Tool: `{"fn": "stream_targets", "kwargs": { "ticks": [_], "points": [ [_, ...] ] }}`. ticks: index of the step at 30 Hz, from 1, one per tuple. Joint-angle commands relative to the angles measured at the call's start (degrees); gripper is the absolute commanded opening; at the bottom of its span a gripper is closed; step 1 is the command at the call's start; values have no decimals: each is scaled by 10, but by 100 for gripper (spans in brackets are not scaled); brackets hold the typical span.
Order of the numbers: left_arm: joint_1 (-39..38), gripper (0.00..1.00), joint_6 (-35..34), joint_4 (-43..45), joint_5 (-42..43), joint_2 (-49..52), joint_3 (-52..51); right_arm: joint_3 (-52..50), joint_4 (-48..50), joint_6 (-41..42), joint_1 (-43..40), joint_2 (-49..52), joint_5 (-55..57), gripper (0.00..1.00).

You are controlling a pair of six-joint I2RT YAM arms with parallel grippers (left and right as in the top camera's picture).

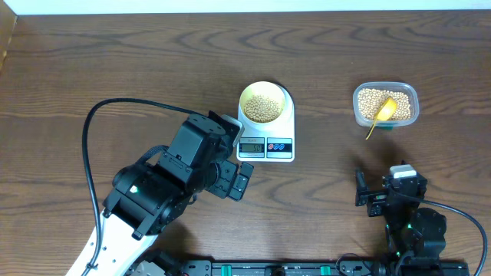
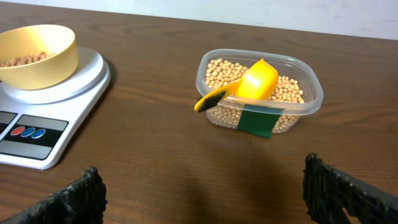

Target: Scoop item into bowl and weigh 50g on scale

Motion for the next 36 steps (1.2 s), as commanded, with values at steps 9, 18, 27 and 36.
{"fn": "stream_targets", "kwargs": {
  "ticks": [9,18,27,36],
  "points": [
    [1,100,-3,-1,-1,0,6,-3,1,-8,0,-1,7,99],
    [1,100,-3,-1,-1,0,6,-3,1,-8,0,-1,7,99],
    [14,100,-3,-4,-3,-49,5,-3,1,-8,0,-1,7,99],
    [166,100,28,94,-68,-206,-37,-3,1,-8,0,-1,7,99]
  ]
}}
